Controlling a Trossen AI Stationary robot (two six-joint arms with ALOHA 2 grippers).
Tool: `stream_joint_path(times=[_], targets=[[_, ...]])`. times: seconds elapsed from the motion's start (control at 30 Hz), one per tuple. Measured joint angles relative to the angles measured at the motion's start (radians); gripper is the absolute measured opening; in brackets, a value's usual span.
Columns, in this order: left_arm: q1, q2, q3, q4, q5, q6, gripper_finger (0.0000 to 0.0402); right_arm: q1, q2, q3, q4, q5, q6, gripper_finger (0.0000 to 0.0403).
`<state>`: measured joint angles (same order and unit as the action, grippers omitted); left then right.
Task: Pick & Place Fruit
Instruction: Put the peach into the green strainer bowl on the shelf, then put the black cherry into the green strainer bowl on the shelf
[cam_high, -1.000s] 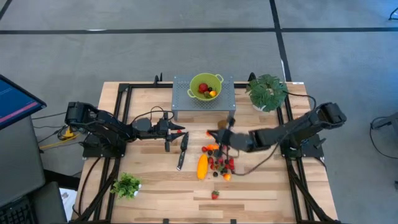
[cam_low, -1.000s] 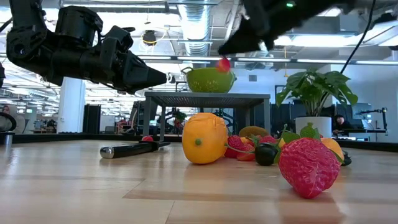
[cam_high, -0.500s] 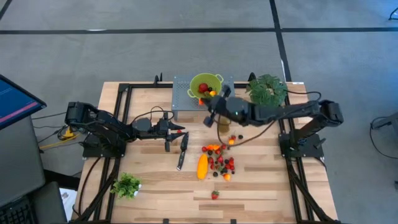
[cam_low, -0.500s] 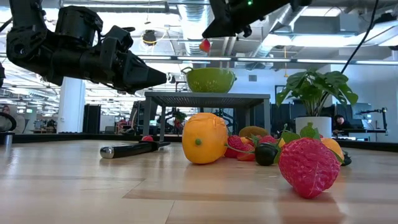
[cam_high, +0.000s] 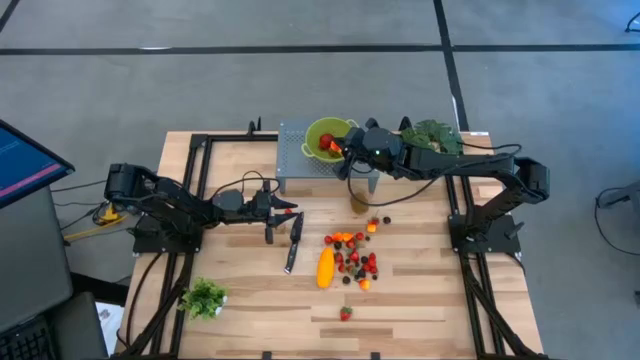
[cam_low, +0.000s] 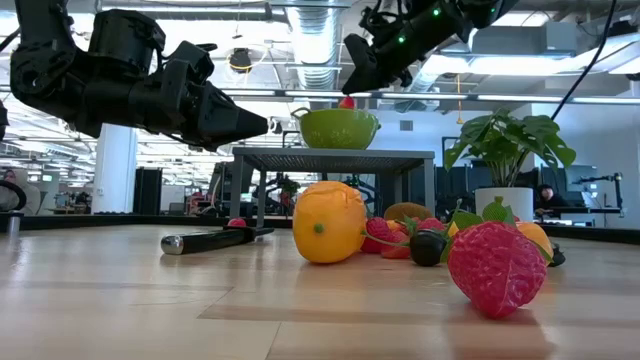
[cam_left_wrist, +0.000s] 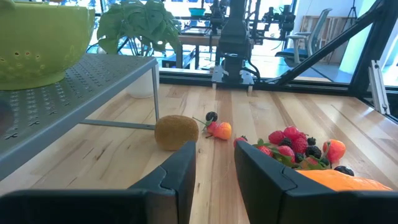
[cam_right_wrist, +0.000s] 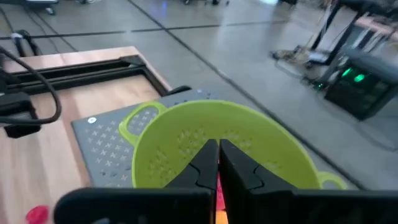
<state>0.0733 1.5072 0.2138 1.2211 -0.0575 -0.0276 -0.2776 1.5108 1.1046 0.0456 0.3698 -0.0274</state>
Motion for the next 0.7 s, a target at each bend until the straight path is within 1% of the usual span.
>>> stream_joint_path(times=[0.2, 0.33, 0.47, 0.7], targets=[[0.0, 0.0, 0.0, 0.0, -0.003, 0.0, 0.0106, -0.012, 0.0, 0.0, 0.003, -0.008, 0.01, 0.0003], [0.0, 0.0, 0.0, 0.0, -0.003, 0.0, 0.0106, -0.012, 0.0, 0.0, 0.002, -0.009, 0.012, 0.0015], [0.0, 0.0, 0.0, 0.0, -0.003, 0.0, 0.0106, -0.012, 0.0, 0.0, 0.002, -0.008, 0.034, 0.0035], [0.0, 0.0, 0.0, 0.0, -0.002, 0.0, 0.0106, -0.009, 0.0, 0.0, 0.005, -0.007, 0.031, 0.0082]])
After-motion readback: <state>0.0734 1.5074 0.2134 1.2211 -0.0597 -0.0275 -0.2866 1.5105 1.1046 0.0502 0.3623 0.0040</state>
